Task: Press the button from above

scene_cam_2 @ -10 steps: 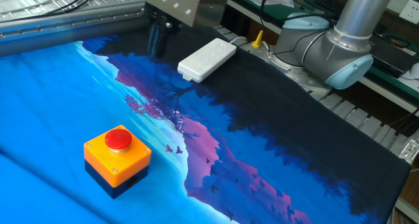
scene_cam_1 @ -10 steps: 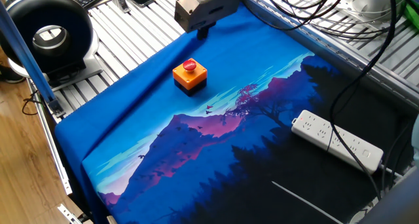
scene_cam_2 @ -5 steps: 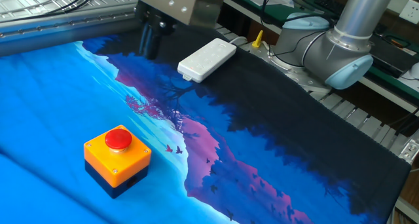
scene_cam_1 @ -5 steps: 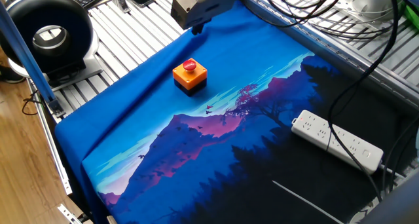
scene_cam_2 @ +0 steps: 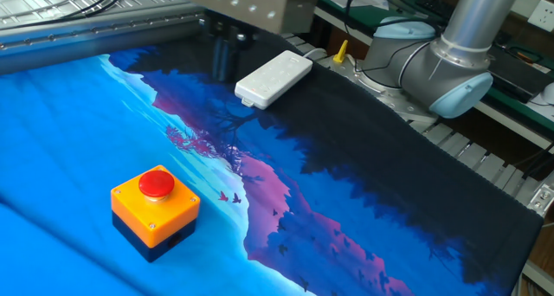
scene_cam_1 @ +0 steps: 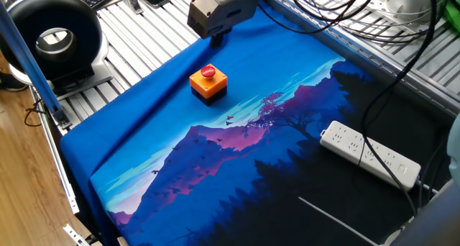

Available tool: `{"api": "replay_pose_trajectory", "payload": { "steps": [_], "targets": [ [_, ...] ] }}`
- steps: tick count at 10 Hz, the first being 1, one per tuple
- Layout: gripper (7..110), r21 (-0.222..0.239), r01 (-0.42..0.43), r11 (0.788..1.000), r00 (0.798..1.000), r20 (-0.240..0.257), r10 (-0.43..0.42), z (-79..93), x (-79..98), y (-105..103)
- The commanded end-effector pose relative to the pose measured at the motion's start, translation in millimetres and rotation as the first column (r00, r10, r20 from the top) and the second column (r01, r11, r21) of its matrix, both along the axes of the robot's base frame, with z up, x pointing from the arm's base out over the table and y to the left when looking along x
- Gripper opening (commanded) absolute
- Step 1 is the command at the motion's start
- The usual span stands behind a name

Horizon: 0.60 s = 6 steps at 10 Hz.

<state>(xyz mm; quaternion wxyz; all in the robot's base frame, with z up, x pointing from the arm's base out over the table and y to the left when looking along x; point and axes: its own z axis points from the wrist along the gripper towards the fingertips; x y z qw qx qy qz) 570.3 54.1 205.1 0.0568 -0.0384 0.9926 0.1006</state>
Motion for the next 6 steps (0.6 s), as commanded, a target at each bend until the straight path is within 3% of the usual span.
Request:
{"api": "replay_pose_trajectory", "payload": {
  "steps": [1, 2, 3, 5, 6],
  "targets": [
    [7, 0.075, -0.012, 0.997, 0.999, -0.038, 0.015, 5.3, -10.4, 18],
    [7, 0.046, -0.042, 0.998, 0.999, -0.017, 0.043, 3.8, -7.0, 11],
    [7, 0.089, 0.014, 0.996, 1.0, 0.003, -0.014, 7.2, 1.5, 20],
    [7, 0.085, 0.015, 0.996, 0.999, 0.03, -0.017, 7.8, 7.9, 19],
    [7, 0.119, 0.03, 0.992, 0.998, 0.057, -0.037, 11.4, 15.9, 27]
  ]
}}
